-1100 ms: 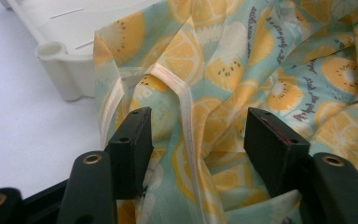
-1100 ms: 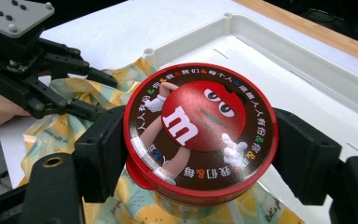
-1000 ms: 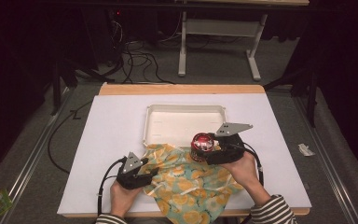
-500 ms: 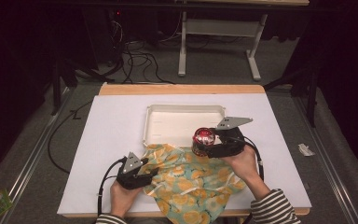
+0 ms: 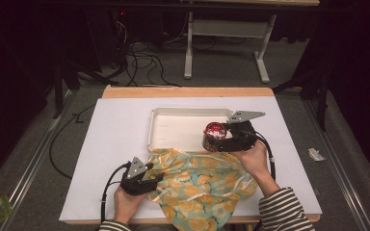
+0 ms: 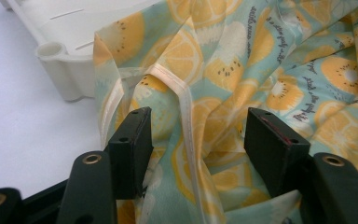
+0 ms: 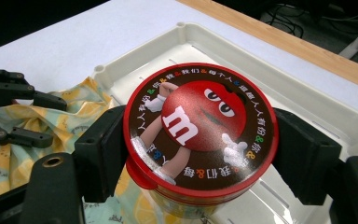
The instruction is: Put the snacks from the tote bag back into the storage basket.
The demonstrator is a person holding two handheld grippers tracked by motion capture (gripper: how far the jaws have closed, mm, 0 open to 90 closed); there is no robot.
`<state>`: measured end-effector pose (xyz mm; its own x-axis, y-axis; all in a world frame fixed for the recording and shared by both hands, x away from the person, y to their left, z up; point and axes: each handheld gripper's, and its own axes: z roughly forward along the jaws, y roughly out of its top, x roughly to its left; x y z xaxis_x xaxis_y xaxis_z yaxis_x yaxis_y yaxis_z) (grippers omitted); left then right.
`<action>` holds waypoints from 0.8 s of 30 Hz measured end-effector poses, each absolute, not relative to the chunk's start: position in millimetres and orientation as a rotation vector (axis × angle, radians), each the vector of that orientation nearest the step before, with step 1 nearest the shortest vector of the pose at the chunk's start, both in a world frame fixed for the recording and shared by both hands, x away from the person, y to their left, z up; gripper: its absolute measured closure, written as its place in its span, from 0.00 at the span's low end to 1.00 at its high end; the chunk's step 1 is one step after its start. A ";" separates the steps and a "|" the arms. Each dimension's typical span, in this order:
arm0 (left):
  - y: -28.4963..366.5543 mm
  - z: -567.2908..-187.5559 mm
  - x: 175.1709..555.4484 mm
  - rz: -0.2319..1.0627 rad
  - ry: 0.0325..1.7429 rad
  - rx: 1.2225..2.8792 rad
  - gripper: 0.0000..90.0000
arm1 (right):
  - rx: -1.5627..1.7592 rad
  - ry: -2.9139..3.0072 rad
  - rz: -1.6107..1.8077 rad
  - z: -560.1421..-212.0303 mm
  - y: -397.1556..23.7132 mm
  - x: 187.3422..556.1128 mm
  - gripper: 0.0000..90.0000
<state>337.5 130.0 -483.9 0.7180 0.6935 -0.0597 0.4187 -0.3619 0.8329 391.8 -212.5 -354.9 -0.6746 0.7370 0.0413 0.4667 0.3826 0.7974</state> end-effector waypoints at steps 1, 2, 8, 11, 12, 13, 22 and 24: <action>129.9 -484.1 337.5 0.378 0.849 2.003 0.47 | 1.062 2.327 1.183 -355.5 -212.3 392.9 0.29; 129.9 -484.1 337.5 0.378 0.849 2.003 0.47 | 1.058 2.328 1.179 -356.1 -212.3 394.0 0.29; 129.8 -484.0 337.1 0.382 0.847 2.003 0.47 | 1.073 2.335 1.165 -357.3 -209.1 400.7 0.29; 129.8 -484.1 337.3 0.381 0.849 2.001 0.47 | 1.075 2.331 1.158 -357.1 -208.3 404.4 0.29; 129.9 -484.0 337.4 0.379 0.848 2.002 0.47 | 1.074 2.330 1.162 -357.7 -208.6 406.7 0.29; 129.8 -484.1 337.3 0.380 0.849 2.001 0.47 | 1.084 2.327 1.164 -358.2 -208.4 408.1 0.29; 129.8 -483.9 337.0 0.385 0.847 2.003 0.46 | 1.143 2.312 1.151 -366.3 -209.9 423.4 0.29; 129.8 -484.0 337.1 0.384 0.848 2.003 0.46 | 1.150 2.313 1.134 -368.9 -210.0 427.2 0.29</action>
